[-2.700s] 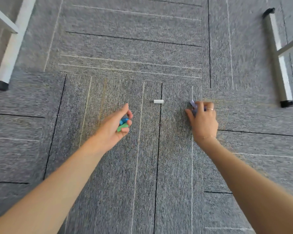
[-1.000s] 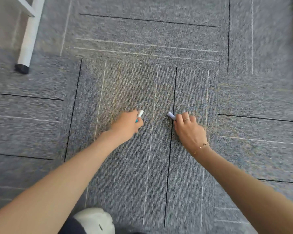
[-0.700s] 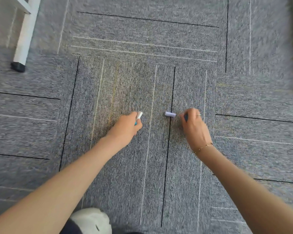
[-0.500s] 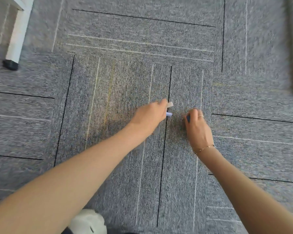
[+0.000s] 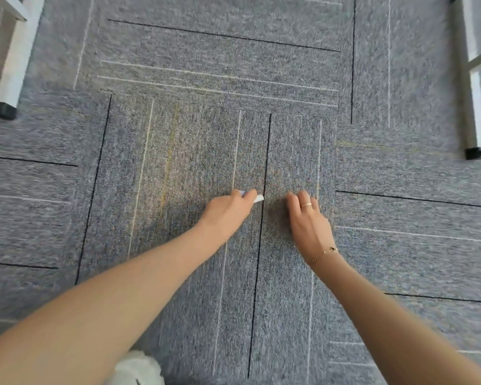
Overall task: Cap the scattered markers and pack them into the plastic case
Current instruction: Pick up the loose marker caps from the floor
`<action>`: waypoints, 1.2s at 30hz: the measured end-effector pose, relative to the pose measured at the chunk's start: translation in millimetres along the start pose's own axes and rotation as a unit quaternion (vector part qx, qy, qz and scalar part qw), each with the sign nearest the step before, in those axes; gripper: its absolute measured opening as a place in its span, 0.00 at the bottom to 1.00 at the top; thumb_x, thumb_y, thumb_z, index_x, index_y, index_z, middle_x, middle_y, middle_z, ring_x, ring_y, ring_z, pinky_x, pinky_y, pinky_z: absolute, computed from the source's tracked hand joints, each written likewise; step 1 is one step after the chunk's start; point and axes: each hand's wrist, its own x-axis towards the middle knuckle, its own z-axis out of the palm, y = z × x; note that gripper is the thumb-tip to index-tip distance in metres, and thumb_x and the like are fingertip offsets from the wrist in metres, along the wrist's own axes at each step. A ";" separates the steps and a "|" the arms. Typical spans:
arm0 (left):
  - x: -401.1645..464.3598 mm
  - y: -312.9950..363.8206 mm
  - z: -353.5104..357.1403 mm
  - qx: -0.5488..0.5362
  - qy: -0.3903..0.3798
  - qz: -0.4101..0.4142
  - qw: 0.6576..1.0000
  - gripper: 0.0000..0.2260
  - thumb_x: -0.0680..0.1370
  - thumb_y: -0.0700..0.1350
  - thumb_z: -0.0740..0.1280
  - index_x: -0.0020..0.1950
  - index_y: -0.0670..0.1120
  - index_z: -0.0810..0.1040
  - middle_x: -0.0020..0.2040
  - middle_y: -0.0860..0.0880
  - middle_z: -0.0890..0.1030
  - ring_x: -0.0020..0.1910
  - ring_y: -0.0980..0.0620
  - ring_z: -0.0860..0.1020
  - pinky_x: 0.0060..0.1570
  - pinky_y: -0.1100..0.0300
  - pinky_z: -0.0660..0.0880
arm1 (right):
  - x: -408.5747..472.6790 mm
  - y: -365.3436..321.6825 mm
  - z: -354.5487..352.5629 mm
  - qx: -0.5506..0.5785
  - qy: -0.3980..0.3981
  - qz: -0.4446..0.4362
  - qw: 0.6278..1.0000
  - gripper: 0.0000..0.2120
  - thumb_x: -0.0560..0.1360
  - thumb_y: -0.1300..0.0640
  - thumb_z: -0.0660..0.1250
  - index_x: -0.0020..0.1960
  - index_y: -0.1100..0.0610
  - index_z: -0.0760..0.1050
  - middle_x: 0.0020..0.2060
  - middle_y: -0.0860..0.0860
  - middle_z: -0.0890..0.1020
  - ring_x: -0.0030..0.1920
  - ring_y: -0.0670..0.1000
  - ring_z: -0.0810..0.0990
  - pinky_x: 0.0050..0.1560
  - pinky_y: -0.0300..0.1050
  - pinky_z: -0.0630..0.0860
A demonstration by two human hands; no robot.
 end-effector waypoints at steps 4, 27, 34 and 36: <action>-0.9 -0.3 1.0 -0.067 0.039 -0.011 0.997 0.07 0.83 0.41 0.55 0.60 0.42 0.67 0.38 0.48 0.72 0.26 0.53 0.71 0.27 0.58 0.76 | -4.5 -1.5 4.5 0.007 0.028 0.012 1.000 0.21 0.66 0.75 0.69 0.57 0.64 0.73 0.50 0.62 0.77 0.44 0.60 0.78 0.25 0.47 0.79; -40.6 -56.5 -9.6 -0.485 0.059 -0.118 0.865 0.06 0.81 0.44 0.59 0.48 0.43 0.72 0.33 0.51 0.71 0.24 0.57 0.66 0.20 0.70 0.64 | 9.2 1.3 -21.9 0.292 0.248 0.202 0.901 0.10 0.81 0.64 0.53 0.57 0.65 0.70 0.51 0.62 0.72 0.39 0.46 0.67 0.37 0.38 0.65; -38.9 -58.5 -16.7 -0.558 0.070 -0.172 0.809 0.06 0.81 0.45 0.59 0.45 0.49 0.72 0.32 0.49 0.73 0.21 0.59 0.68 0.20 0.71 0.65 | 27.8 -49.0 -41.4 0.812 0.006 0.349 0.468 0.06 0.80 0.62 0.57 0.54 0.57 0.71 0.33 0.49 0.71 0.25 0.42 0.66 0.21 0.31 0.65; -42.0 -57.2 -17.7 -0.526 0.073 -0.155 0.833 0.05 0.81 0.45 0.59 0.48 0.46 0.73 0.33 0.49 0.73 0.22 0.60 0.68 0.21 0.71 0.66 | 28.8 -65.6 -37.0 0.739 0.065 0.334 0.582 0.07 0.80 0.63 0.57 0.49 0.54 0.71 0.36 0.49 0.73 0.27 0.43 0.67 0.23 0.34 0.67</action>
